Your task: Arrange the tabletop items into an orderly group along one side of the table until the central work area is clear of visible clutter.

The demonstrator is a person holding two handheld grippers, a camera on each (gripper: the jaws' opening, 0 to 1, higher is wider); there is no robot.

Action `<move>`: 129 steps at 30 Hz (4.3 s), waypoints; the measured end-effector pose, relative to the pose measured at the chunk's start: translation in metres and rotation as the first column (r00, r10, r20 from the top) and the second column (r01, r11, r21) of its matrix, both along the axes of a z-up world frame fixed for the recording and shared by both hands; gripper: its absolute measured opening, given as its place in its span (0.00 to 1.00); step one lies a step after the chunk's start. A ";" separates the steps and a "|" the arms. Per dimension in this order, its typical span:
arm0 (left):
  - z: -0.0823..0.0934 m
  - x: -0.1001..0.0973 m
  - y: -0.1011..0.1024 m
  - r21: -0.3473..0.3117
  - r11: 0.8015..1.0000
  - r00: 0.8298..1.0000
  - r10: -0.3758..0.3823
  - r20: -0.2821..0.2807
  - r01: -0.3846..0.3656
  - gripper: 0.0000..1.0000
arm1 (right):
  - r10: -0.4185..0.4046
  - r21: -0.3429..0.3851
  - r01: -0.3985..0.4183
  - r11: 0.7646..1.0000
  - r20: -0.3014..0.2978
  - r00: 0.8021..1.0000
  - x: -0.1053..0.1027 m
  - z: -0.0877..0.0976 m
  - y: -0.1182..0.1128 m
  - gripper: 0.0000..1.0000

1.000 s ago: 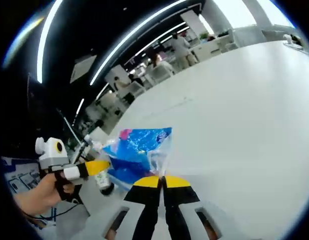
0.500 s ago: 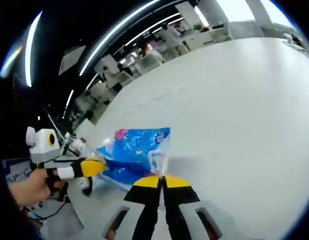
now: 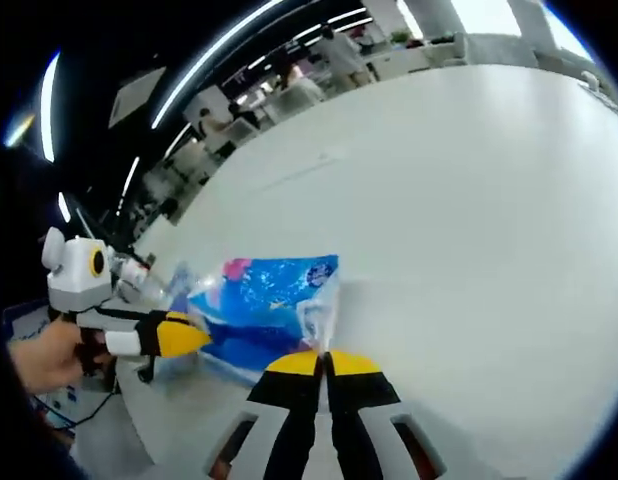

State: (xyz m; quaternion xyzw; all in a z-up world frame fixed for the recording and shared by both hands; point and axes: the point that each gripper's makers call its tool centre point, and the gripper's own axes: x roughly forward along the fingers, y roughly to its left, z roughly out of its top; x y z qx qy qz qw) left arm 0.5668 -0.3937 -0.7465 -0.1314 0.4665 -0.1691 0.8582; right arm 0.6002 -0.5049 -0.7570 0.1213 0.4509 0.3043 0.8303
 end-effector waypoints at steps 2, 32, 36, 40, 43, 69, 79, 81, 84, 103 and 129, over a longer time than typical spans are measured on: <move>-0.003 0.001 -0.003 -0.011 1.000 1.000 -0.018 -0.020 0.018 0.07 | -0.004 0.004 0.004 1.000 -0.010 1.000 0.004 -0.003 0.000 0.00; 0.029 0.012 -0.004 -0.004 0.999 0.992 -0.034 0.121 0.035 0.37 | -0.048 0.091 0.037 0.995 0.114 0.992 -0.004 0.026 0.002 0.31; 0.042 0.003 -0.005 0.009 0.999 0.987 -0.037 0.154 0.037 0.52 | -0.052 0.107 0.039 0.993 0.121 0.991 -0.021 0.031 0.001 0.44; 0.055 -0.013 0.000 0.037 0.998 0.978 -0.055 0.202 0.049 0.65 | -0.100 0.171 0.080 0.982 0.108 0.989 -0.034 0.041 -0.002 0.50; 0.059 -0.024 0.008 0.034 0.999 0.977 -0.040 0.210 0.033 0.67 | -0.104 0.181 0.083 0.980 0.109 0.989 -0.044 0.045 -0.004 0.53; 0.072 -0.113 0.072 0.052 0.994 0.957 0.074 0.282 -0.092 0.71 | -0.159 0.206 0.155 0.966 0.002 0.987 -0.142 0.040 -0.034 0.64; 0.076 -0.124 0.074 0.023 0.989 0.942 0.129 0.311 -0.144 0.68 | -0.129 0.231 0.128 0.965 -0.008 0.992 -0.153 0.045 -0.012 0.62; 0.074 -0.126 0.074 0.022 0.989 0.943 0.132 0.306 -0.146 0.68 | -0.123 0.235 0.122 0.964 -0.010 0.992 -0.153 0.047 -0.009 0.62; 0.072 -0.130 0.077 0.039 0.989 0.946 0.122 0.299 -0.140 0.67 | -0.115 0.234 0.116 0.965 -0.017 0.993 -0.154 0.045 -0.006 0.62; 0.089 -0.133 0.119 0.055 0.972 0.914 0.194 0.356 -0.228 0.63 | -0.097 0.249 0.108 0.962 -0.053 0.994 -0.159 0.042 -0.002 0.58; 0.072 -0.138 0.196 0.168 0.981 0.955 0.042 0.295 -0.095 0.19 | -0.050 0.198 0.064 0.978 -0.078 0.996 -0.189 0.033 -0.003 0.52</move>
